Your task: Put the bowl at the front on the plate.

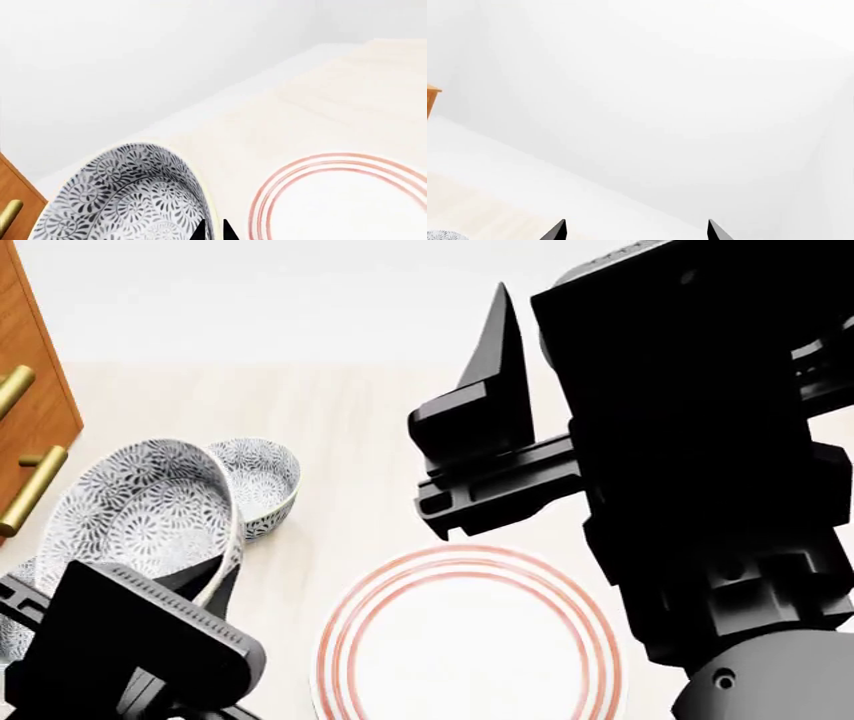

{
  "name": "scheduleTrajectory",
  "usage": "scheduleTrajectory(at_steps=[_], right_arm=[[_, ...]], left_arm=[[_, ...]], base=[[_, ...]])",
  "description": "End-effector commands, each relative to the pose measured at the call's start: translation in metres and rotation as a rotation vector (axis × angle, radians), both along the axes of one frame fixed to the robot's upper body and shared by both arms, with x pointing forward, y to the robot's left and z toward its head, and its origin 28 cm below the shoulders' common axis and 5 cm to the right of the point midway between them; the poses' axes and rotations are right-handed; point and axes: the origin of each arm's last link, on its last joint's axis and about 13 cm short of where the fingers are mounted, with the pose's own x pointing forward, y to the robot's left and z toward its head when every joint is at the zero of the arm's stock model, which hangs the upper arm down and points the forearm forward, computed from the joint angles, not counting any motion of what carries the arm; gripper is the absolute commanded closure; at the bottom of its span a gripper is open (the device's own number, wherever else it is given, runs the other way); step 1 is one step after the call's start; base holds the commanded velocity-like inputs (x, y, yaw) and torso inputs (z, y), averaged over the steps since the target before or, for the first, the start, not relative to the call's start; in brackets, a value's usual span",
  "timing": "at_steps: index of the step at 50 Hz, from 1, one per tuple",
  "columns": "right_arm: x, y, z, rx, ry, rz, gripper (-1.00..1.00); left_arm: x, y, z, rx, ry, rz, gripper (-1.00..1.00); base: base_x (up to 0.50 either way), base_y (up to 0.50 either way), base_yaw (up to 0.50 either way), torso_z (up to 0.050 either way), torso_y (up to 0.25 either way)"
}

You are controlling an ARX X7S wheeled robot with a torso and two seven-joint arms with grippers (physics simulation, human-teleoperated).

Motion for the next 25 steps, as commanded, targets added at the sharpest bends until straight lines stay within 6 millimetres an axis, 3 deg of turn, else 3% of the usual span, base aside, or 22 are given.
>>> scheduleTrajectory(at_steps=[1,25], right_arm=[[-0.003,-0.001,-0.001,0.004,-0.008,-0.001,-1.00],[-0.006,0.000,0.001,-0.006,-0.018,0.002,-1.00]], left_arm=[[0.004,-0.004,0.012,0.016,-0.008,-0.040,1.00],[0.016,-0.020,0.037,0.040,-0.092,-0.107,1.00]], base=[[0.00,0.00,0.00,0.000,0.000],[0.00,0.00,0.00,0.000,0.000]])
